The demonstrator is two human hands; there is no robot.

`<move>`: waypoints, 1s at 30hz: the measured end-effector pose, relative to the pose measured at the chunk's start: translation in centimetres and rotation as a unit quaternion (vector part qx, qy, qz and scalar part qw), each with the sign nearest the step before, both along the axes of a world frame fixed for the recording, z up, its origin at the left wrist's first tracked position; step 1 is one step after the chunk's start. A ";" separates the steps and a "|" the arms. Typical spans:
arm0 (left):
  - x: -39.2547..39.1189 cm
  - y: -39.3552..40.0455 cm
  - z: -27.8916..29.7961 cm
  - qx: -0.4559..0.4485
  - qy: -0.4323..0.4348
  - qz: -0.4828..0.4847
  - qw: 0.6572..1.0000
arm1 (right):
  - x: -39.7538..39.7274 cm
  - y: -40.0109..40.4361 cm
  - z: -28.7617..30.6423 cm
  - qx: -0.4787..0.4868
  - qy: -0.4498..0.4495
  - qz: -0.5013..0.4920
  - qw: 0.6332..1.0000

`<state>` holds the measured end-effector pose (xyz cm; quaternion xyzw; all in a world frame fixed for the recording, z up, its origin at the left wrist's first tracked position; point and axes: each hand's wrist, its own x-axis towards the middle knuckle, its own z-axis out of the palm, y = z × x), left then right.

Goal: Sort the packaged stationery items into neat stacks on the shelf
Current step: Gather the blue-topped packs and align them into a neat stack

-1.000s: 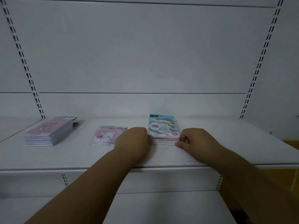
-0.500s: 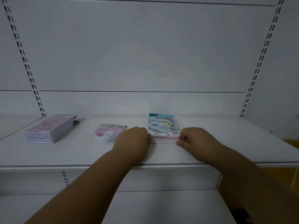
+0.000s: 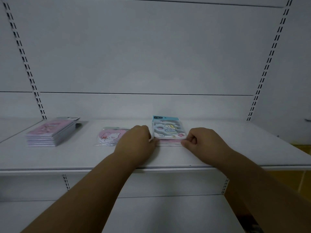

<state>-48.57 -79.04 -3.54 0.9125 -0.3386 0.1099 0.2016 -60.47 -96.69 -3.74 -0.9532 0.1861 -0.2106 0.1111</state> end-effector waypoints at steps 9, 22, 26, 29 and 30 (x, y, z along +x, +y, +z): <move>0.0 -0.2 0.1 -0.002 0.000 -0.017 1.000 | 0.0 -0.1 -0.4 -0.024 -0.005 0.019 1.000; 0.4 -0.5 -0.5 0.003 -0.011 -0.015 1.000 | 0.3 0.0 -0.4 0.020 -0.035 -0.003 0.999; 0.5 -0.6 -0.6 0.002 0.003 -0.010 1.000 | 0.2 0.0 -0.6 0.030 -0.029 -0.013 0.999; 0.5 -0.5 -0.7 -0.002 0.012 -0.007 1.000 | 0.1 -0.2 -0.6 0.045 -0.027 -0.012 0.999; 0.5 -0.5 -0.7 -0.002 0.014 -0.008 1.000 | 0.2 -0.2 -0.6 0.047 -0.025 -0.012 0.999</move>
